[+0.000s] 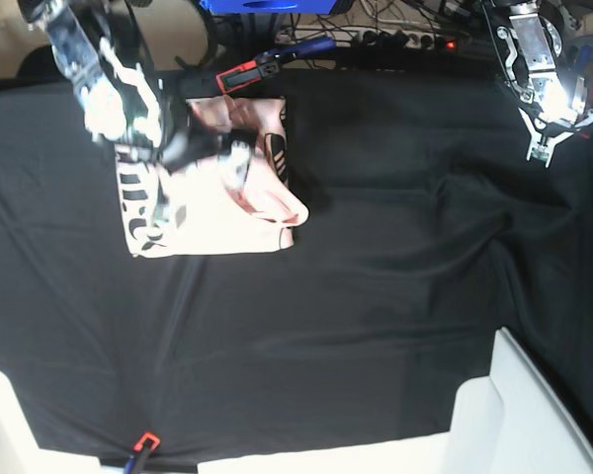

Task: Fold the T-shirt properly
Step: 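Fold the held end over toward the shirt middle, then release the folded end and press it flat with the right gripper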

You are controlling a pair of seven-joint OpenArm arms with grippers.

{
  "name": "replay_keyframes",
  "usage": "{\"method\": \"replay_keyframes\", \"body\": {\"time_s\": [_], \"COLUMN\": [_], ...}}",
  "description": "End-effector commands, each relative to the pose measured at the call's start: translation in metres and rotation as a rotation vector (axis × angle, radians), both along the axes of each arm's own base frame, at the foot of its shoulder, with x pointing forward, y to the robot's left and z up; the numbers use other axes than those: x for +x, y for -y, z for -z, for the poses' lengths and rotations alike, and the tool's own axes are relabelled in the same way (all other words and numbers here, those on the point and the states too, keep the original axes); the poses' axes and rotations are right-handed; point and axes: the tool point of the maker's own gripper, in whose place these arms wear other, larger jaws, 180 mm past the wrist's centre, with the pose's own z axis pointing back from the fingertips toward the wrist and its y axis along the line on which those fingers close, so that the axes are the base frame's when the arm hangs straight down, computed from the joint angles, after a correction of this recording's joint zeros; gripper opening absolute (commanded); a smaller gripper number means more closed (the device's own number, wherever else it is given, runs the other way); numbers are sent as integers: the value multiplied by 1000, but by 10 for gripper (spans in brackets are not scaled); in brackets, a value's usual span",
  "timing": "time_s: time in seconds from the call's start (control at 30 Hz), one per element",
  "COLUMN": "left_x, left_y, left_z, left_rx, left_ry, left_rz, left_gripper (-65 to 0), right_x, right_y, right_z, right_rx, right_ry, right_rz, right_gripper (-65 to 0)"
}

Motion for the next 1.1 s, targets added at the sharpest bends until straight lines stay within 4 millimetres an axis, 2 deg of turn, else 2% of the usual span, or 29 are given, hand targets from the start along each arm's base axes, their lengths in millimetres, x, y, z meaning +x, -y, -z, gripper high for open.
{"method": "replay_keyframes", "body": {"time_s": [0.0, 0.1, 0.23, 0.33, 0.57, 0.77, 0.93, 1.0, 1.07], "left_x": [6, 7, 8, 9, 7, 8, 9, 9, 9], "left_y": [-8, -8, -8, -8, -12, -11, -10, -10, -10], "left_z": [-10, -10, -10, -10, -12, -12, -12, -12, -12], "left_rx": [36, 35, 35, 36, 43, 42, 41, 41, 41], "left_ry": [14, 16, 17, 18, 19, 18, 18, 18, 18], "left_rz": [8, 9, 10, 11, 6, 12, 14, 14, 14], "left_gripper": [-650, -650, -650, -650, -650, -650, -650, -650, -650], "right_x": [2, -18, -36, -38, -39, -28, -31, -32, -34], "right_y": [7, 3, -22, -35, -27, -18, -22, -18, -13], "right_z": [-3, 5, 8, 9, 38, 37, 37, 43, 49], "right_rx": [-20, -43, -23, -20, -95, -177, -203, -218, -236], "right_ry": [37, 32, 20, 25, -30, 31, 57, 42, 24], "right_rz": [3, -52, -155, -214, -239, -261, -295, -294, -293], "right_gripper": [-223, -223, -223, -222, -222, -222, -225, -266, -380]}}
